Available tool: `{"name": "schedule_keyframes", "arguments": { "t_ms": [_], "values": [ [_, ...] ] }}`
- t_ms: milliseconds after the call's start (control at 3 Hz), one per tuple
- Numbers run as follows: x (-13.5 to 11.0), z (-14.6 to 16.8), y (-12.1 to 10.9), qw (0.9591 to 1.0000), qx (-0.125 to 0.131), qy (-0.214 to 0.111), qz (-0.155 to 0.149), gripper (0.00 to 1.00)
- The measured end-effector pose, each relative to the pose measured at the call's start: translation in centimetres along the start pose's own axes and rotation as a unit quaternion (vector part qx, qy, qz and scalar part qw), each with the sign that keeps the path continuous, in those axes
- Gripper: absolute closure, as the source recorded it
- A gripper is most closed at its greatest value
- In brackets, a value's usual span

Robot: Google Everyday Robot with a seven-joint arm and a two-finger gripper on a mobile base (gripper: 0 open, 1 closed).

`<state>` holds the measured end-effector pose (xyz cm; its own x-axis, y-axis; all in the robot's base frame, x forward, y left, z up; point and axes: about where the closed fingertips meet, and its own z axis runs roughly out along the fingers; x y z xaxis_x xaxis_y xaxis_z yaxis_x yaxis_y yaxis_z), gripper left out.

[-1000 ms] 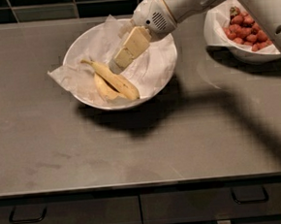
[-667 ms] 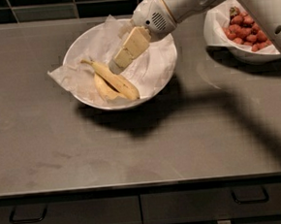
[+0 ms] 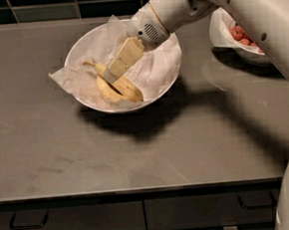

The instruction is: Pick banana from white bowl

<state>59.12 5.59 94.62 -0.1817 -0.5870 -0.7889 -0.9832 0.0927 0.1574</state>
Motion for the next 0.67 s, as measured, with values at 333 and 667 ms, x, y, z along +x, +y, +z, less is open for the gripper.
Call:
{"name": "schedule_keyframes", "arguments": {
  "t_ms": [333,667],
  "values": [
    [0.7,1.0,-0.9,0.9998,0.008,0.011,0.013,0.0],
    [1.8,1.8,-1.5,0.9991,0.015,0.024,0.03,0.0]
  ]
}}
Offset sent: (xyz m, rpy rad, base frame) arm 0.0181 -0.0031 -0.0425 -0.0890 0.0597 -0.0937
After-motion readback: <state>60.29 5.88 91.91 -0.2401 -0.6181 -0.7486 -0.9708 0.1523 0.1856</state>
